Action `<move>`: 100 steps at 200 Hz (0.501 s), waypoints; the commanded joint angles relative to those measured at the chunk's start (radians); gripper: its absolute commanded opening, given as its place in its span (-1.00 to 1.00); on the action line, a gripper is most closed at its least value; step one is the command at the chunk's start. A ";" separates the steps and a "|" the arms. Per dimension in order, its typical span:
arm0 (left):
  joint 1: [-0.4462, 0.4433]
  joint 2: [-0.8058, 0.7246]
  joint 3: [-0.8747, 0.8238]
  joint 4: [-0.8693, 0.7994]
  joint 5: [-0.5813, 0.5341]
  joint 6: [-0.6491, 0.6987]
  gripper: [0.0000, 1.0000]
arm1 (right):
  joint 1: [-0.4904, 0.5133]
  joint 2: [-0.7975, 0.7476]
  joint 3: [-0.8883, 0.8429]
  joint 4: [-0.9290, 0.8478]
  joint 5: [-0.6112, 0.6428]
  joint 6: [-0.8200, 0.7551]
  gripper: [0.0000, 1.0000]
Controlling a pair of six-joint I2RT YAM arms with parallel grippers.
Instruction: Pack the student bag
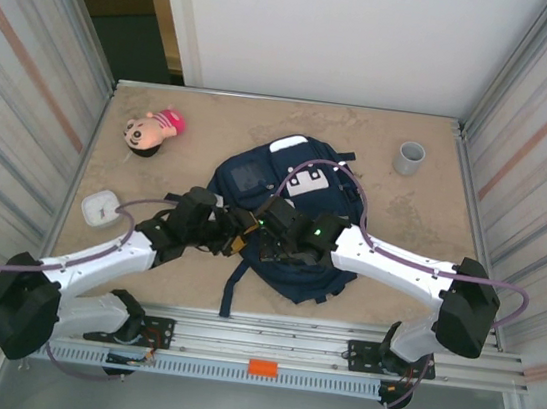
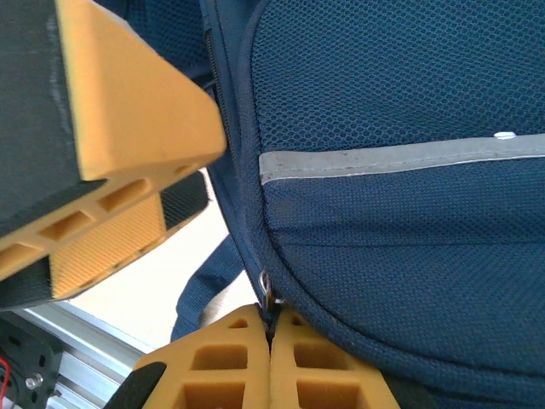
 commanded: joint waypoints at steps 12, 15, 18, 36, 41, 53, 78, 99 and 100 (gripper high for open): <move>-0.030 0.041 0.024 0.096 -0.025 -0.063 -0.02 | -0.002 -0.043 -0.013 0.015 -0.010 -0.028 -1.00; -0.032 0.044 0.023 0.103 -0.028 -0.065 -0.03 | -0.002 -0.043 -0.015 0.016 -0.010 -0.028 -1.00; -0.033 0.047 0.022 0.113 -0.028 -0.067 -0.04 | 0.000 -0.044 -0.015 0.017 -0.010 -0.027 -1.00; -0.038 0.066 0.031 0.138 -0.033 -0.074 -0.15 | 0.002 -0.049 -0.023 0.023 -0.012 -0.027 -1.00; -0.039 0.071 0.037 0.139 -0.033 -0.071 -0.18 | 0.004 -0.050 -0.025 0.026 -0.013 -0.027 -1.00; -0.040 0.083 0.048 0.137 -0.035 -0.065 -0.29 | 0.004 -0.053 -0.028 0.026 -0.016 -0.028 -1.00; -0.037 0.094 0.047 0.111 -0.054 -0.059 -0.62 | 0.004 -0.065 -0.028 0.003 -0.007 -0.033 -1.00; -0.021 0.094 0.032 0.087 -0.057 -0.054 -0.88 | -0.003 -0.088 -0.029 -0.049 0.010 -0.034 -1.00; -0.019 0.093 0.031 0.085 -0.057 -0.053 -0.89 | -0.003 -0.090 -0.029 -0.053 0.011 -0.034 -1.00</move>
